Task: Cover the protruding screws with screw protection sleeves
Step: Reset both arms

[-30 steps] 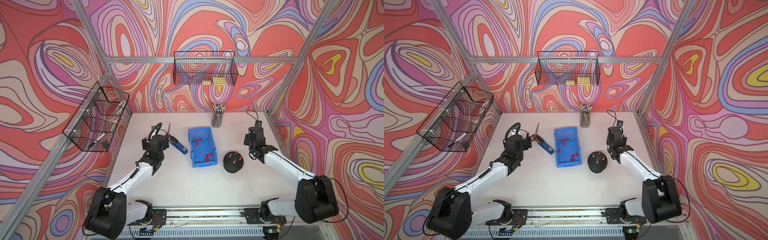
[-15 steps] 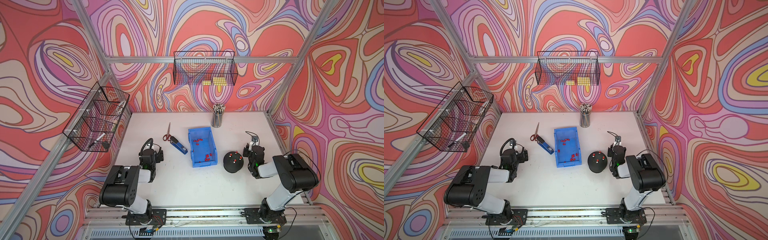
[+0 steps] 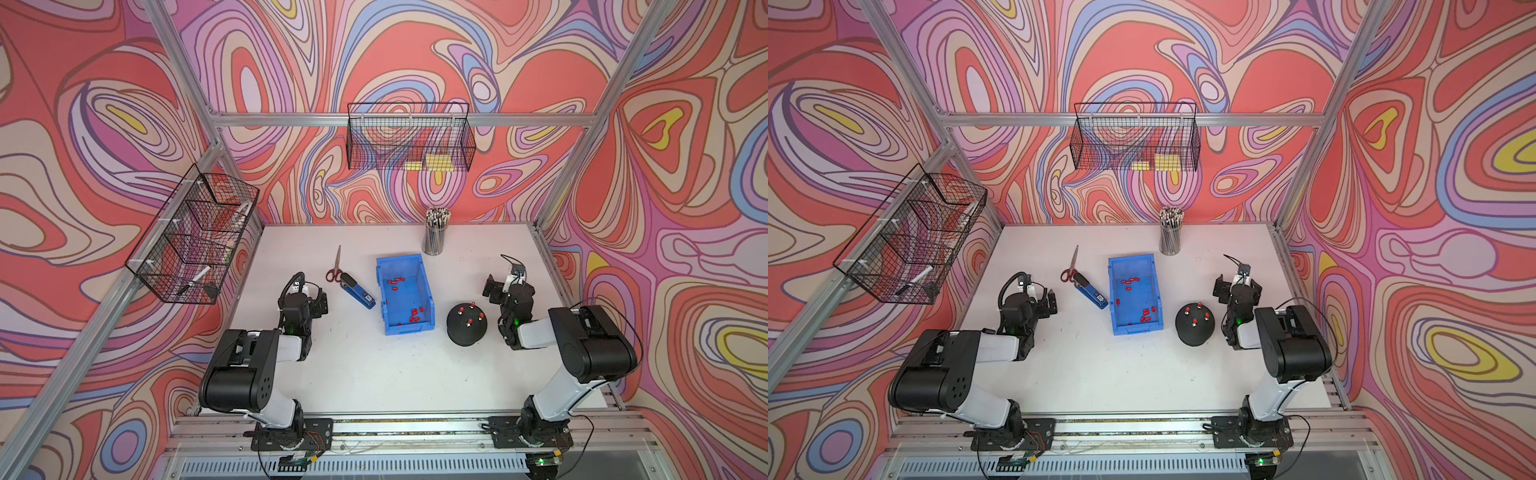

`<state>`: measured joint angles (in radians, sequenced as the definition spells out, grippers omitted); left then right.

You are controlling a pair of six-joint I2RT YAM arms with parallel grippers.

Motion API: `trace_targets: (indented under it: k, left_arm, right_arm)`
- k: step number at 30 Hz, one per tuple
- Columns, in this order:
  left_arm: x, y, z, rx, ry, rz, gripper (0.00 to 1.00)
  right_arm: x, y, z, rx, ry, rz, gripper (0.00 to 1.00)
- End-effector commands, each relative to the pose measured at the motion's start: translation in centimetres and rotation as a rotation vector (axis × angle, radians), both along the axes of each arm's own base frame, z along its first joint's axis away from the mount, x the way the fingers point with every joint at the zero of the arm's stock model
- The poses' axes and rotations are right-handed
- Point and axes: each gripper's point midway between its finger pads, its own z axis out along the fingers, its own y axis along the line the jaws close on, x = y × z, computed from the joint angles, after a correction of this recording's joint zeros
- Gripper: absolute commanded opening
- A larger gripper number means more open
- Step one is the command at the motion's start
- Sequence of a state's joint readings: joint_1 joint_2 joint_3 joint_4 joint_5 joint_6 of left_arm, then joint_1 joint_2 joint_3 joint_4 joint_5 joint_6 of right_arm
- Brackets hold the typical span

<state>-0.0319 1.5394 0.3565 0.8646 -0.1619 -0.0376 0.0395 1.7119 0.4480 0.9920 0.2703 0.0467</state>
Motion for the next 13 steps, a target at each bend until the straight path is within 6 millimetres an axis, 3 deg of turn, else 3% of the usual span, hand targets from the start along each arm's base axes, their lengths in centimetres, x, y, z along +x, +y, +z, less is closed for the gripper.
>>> trace_targets:
  k: [1,13]
  left_arm:
    - [0.64,0.31,1.31,-0.002,-0.054,0.017,1.0]
    - [0.64,0.34,1.26,0.009,-0.05,0.023,1.0]
  right_arm:
    - [0.06,-0.28,0.33,0.008,-0.014,-0.013,0.98]
    - [0.06,-0.27,0.3,0.009,-0.014,-0.012,0.98]
